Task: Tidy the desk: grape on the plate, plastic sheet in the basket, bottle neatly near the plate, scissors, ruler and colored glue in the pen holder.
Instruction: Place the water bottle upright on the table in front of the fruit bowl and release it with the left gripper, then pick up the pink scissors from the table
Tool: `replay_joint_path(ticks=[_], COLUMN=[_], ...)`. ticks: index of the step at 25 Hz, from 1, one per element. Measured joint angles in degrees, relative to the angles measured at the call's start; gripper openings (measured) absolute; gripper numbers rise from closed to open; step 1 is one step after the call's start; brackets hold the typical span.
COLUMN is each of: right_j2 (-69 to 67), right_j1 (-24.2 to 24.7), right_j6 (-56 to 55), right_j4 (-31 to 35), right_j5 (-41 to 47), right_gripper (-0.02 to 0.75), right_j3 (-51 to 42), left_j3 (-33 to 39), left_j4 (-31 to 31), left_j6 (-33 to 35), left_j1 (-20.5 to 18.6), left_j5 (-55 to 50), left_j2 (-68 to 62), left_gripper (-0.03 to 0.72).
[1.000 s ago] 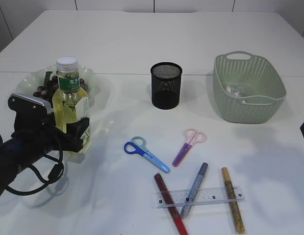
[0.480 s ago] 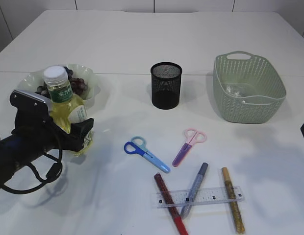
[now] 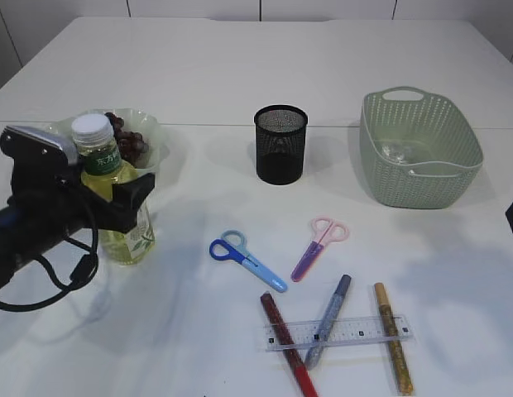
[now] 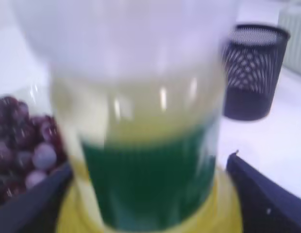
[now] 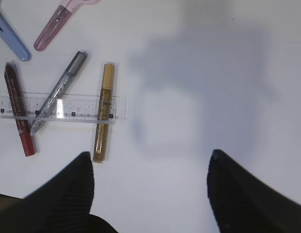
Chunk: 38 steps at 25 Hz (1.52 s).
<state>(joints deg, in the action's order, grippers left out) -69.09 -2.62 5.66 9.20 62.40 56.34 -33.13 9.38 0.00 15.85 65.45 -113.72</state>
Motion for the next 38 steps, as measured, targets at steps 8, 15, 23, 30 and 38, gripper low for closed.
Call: replay_joint_path(ticks=[8, 15, 23, 30, 38], right_j2=[0.0, 0.0, 0.0, 0.0, 0.0], right_j1=[0.0, 0.0, 0.0, 0.0, 0.0], right_j6=[0.11, 0.11, 0.11, -0.01, 0.44], right_j4=[0.0, 1.12, 5.9, 6.72, 6.84], right_j5=[0.0, 0.0, -0.09, -0.09, -0.09], right_gripper=[0.564, 0.564, 0.564, 0.564, 0.564], right_j3=[0.0, 0.0, 0.0, 0.0, 0.0], left_j3=[0.1, 0.18, 0.6, 0.64, 0.73], left_j4=[3.01, 1.54, -4.66, -11.16, -12.8], left_j6=[0.0, -1.07, -4.18, -5.62, -5.75], left_j1=[0.0, 0.0, -1.43, -2.92, -2.92], left_j5=[0.0, -8.68, -25.26, -38.21, -68.95], left_j2=[12.13, 23.91, 32.95, 39.59, 46.67], left_gripper=[0.641, 0.626, 0.587, 0.551, 0.541])
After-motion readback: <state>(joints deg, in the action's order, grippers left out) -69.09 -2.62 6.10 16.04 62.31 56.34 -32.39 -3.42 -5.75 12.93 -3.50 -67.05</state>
